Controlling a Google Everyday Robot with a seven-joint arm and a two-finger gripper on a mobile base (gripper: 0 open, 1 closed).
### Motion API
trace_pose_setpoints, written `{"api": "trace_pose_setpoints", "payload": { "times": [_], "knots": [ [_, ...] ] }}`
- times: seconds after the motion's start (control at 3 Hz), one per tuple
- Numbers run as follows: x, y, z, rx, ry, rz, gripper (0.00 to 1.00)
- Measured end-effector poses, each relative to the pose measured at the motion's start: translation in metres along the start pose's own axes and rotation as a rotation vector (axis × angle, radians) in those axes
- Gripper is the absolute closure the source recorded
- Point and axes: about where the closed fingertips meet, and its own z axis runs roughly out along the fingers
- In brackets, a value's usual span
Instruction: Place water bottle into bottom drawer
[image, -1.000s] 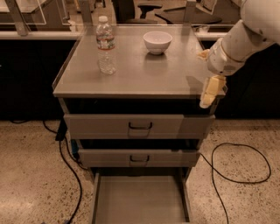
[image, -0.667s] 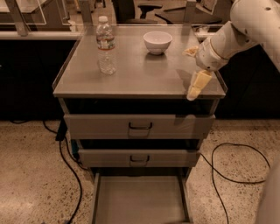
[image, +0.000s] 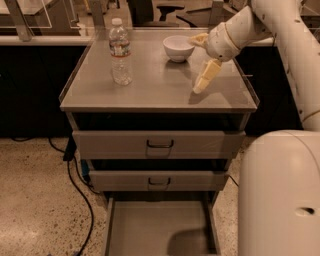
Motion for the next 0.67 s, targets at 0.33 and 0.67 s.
{"api": "trace_pose_setpoints", "payload": {
  "times": [0.33, 0.67],
  "knots": [
    [-0.0331, -0.0213, -0.0083, 0.022, -0.045, -0.044, 0.0],
    [-0.033, -0.0217, -0.0058, 0.02, -0.045, -0.045, 0.0]
  ]
}}
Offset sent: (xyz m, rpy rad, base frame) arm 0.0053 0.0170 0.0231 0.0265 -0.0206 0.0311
